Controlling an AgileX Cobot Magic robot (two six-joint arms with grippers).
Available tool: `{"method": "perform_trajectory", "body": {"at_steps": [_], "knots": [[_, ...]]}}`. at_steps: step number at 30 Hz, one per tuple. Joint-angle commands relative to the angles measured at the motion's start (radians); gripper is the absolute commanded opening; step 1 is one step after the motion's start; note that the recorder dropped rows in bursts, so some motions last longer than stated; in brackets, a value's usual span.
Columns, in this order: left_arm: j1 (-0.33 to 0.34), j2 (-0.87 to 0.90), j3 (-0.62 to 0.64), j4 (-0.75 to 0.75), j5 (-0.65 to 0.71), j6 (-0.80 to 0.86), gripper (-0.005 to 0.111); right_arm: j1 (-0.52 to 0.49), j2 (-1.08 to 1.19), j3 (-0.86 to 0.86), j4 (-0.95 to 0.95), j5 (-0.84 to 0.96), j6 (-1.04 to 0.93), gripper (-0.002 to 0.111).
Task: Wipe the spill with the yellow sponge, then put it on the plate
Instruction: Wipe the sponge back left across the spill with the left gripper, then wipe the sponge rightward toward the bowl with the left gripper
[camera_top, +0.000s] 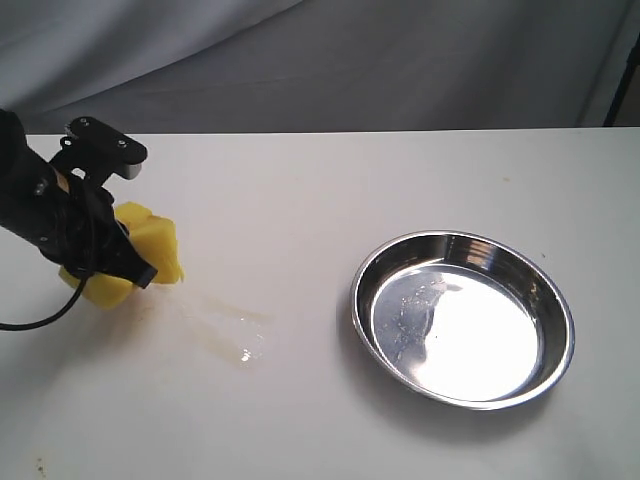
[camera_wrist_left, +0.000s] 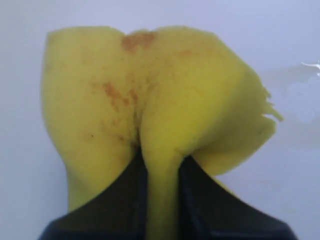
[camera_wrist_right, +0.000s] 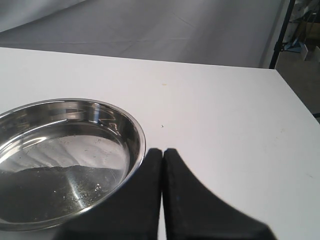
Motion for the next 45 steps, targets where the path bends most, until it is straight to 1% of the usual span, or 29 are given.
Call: {"method": "perform_trajectory", "body": {"at_steps": [1,5,9,12,14,17,22,24,27,34,37,42,45], "knots": [[0.003,0.058,-0.004,0.015,-0.094,-0.03,0.0,0.001,-0.004,0.004,0.004,-0.001,-0.002,0.0],[0.003,0.135,-0.004,0.022,-0.128,-0.03,0.0,0.001,-0.004,0.004,0.004,-0.001,-0.002,0.0],[0.003,0.21,-0.004,0.013,-0.127,-0.032,0.0,0.001,-0.004,0.004,0.004,-0.001,-0.002,0.0],[0.003,0.243,-0.004,-0.065,-0.102,-0.025,0.0,0.001,-0.004,0.004,0.004,-0.001,-0.002,0.0],[0.0,0.245,-0.004,-0.118,-0.088,0.016,0.0,0.001,-0.004,0.004,0.004,-0.001,-0.002,0.0],[0.0,0.242,-0.004,-0.288,-0.057,0.149,0.0,0.001,-0.004,0.004,0.004,-0.001,-0.002,0.0],[0.0,0.244,-0.004,-0.7,0.056,0.504,0.0,0.001,-0.004,0.004,0.004,-0.001,-0.002,0.0],[0.0,0.244,-0.004,-0.856,0.105,0.62,0.0,0.001,-0.004,0.004,0.004,-0.001,-0.002,0.0],[0.0,0.244,-0.004,-0.978,0.161,0.708,0.0,0.001,-0.004,0.004,0.004,-0.001,-0.002,0.0],[-0.005,0.244,-0.004,-1.052,0.222,0.736,0.0,0.001,-0.004,0.004,0.004,-0.001,-0.002,0.0],[-0.037,0.244,-0.004,-1.059,0.238,0.736,0.0,0.001,-0.004,0.004,0.004,-0.001,-0.002,0.0],[-0.11,0.244,-0.004,-1.055,0.238,0.736,0.0,0.001,-0.004,0.004,0.004,-0.001,-0.002,0.0],[-0.13,0.244,-0.004,-1.055,0.241,0.736,0.0,0.001,-0.004,0.004,0.004,-0.001,-0.002,0.0]]}}
